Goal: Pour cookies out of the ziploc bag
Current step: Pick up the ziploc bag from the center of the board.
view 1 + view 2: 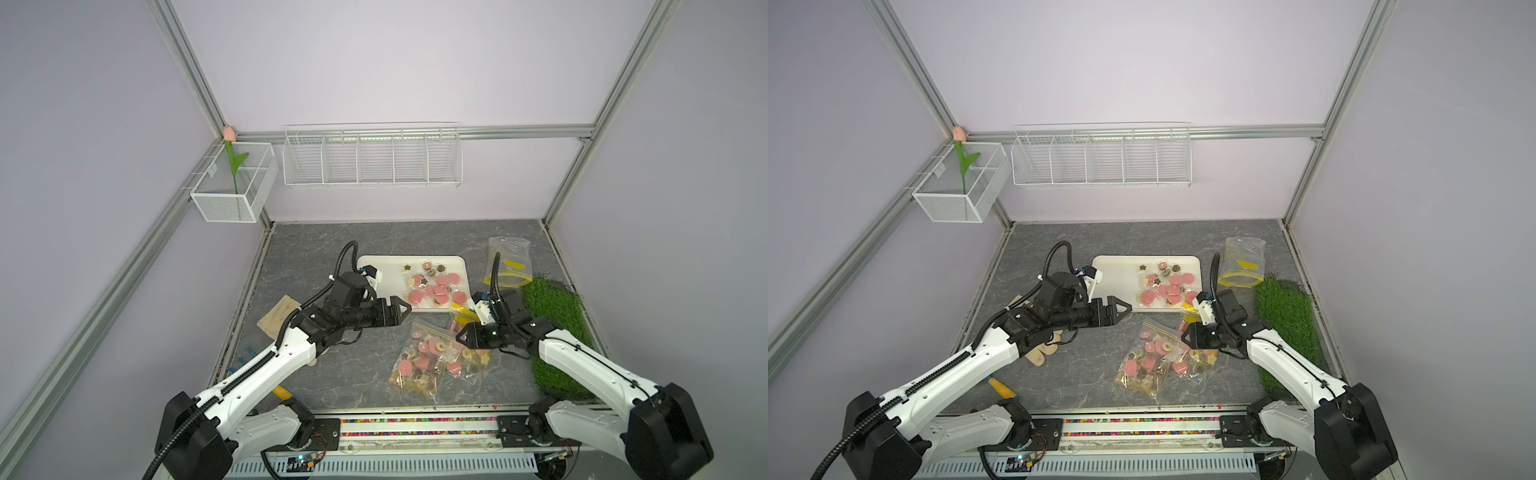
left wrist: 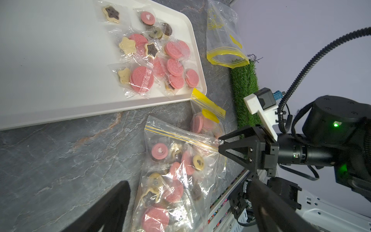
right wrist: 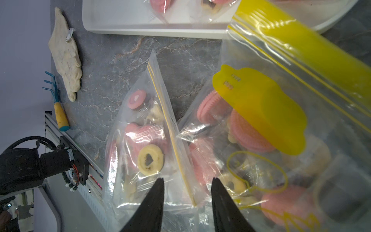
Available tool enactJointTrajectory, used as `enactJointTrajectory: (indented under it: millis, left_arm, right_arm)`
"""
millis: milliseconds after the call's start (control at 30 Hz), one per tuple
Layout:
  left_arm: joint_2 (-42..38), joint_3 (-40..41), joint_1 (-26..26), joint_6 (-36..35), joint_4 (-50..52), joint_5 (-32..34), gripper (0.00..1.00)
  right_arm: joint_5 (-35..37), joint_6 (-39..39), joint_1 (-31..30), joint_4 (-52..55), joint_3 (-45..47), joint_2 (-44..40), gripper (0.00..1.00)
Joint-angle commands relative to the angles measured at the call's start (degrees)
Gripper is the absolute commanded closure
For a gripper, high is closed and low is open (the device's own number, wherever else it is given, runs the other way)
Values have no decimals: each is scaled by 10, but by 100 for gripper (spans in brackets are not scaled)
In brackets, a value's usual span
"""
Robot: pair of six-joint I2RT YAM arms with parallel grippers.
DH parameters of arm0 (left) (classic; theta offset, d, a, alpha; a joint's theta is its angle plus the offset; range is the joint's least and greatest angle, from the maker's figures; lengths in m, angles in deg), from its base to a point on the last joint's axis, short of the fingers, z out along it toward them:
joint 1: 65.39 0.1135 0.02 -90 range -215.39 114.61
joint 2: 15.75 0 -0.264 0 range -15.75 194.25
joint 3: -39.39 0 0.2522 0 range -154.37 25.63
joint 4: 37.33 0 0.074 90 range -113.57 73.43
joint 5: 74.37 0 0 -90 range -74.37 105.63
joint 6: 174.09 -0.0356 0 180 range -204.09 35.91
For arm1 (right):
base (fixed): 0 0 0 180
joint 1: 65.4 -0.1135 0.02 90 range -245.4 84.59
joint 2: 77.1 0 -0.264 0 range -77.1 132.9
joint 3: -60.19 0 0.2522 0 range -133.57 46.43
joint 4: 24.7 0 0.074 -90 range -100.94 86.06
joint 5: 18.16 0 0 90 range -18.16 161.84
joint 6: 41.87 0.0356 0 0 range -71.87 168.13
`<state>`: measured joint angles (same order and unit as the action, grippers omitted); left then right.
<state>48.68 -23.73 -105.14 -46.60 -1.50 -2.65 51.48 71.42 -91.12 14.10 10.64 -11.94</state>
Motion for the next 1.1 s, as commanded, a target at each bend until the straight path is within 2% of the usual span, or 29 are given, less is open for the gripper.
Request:
enactJointTrajectory:
  millis: [0,467,567,633,833,900,1067]
  left_arm:
    - [1,-3,3,-6,6,4,5]
    - [5,1,3,8,-7,-5,6]
    - [6,1,3,7,2,-3,6]
    - [7,-2,3,8,13,-6,6]
    - [-6,21,3,48,-30,-31,6]
    - [-11,24,3,69,-35,-22,6]
    - [-17,35,3,135,-58,-13,8]
  right_arm:
    - [5,-17,-4,0,-5,4,58]
    - [-4,-12,-38,-52,-8,45,73]
    - [3,-6,-42,-58,-8,51,82]
    - [2,-6,-45,-62,-10,51,83]
    - [7,0,-57,-56,-37,33,90]
    - [11,11,-63,-59,-45,28,93]
    - [15,37,-97,-92,-73,28,93]
